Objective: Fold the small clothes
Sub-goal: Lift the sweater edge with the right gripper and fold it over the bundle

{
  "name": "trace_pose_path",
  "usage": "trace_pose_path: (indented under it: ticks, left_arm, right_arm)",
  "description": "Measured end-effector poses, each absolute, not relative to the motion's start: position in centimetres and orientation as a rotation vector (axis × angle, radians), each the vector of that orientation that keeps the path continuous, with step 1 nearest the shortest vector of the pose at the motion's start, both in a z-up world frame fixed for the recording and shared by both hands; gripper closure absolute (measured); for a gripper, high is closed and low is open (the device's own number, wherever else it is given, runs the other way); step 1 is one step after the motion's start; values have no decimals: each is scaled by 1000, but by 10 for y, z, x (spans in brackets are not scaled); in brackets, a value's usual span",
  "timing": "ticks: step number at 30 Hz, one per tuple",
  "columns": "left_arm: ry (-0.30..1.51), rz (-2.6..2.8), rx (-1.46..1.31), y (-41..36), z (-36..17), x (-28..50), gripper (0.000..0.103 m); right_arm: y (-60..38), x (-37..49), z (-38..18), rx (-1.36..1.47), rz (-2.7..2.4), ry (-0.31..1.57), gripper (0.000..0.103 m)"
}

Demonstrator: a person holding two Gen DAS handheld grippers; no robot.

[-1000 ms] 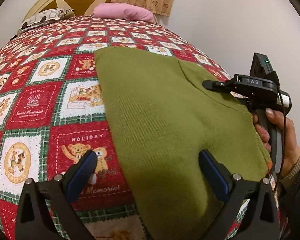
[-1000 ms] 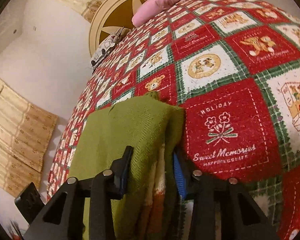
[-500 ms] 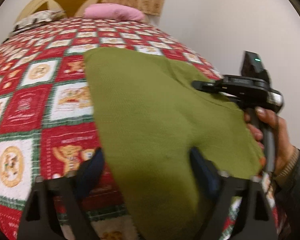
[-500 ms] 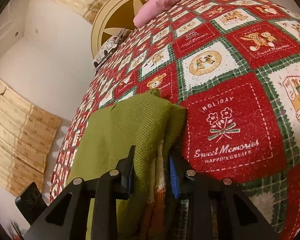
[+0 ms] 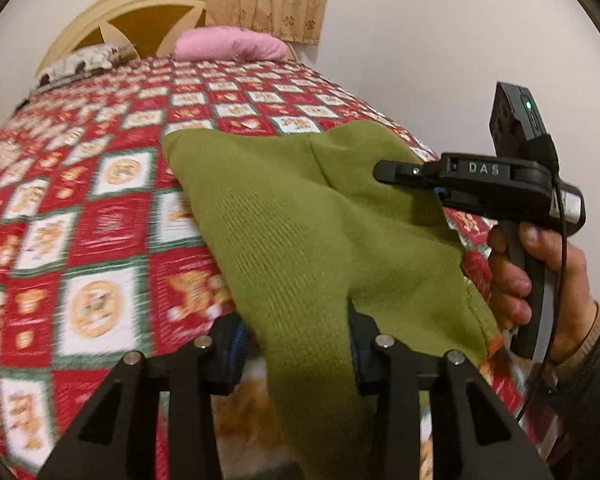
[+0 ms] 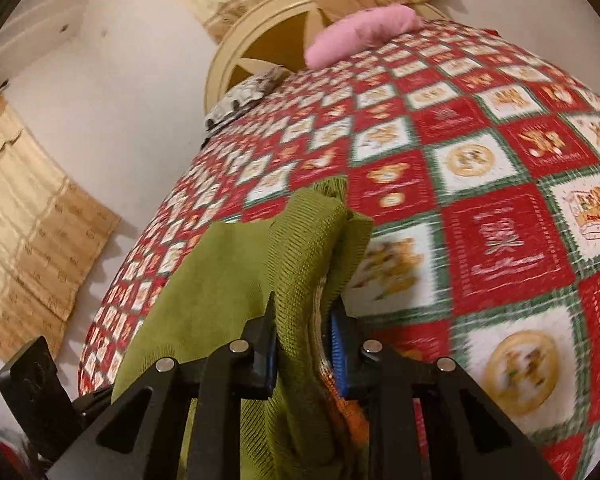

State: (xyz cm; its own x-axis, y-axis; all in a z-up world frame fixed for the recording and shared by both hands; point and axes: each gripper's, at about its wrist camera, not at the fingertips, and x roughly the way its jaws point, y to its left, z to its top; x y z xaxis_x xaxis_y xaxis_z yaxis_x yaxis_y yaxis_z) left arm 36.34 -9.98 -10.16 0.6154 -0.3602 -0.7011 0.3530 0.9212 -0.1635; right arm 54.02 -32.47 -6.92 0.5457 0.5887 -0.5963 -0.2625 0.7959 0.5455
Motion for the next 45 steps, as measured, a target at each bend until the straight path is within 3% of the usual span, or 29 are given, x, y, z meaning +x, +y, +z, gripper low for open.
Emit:
trace_pose_path:
  ticks: [23,45]
  left_arm:
    - [724,-157,-48,48,-85,260,62]
    - [727,2,-130,128,-117,213,62]
  right_arm:
    - [-142,464,-57,387,831,890,82]
    - [-8,446,-78,250,985,988,82]
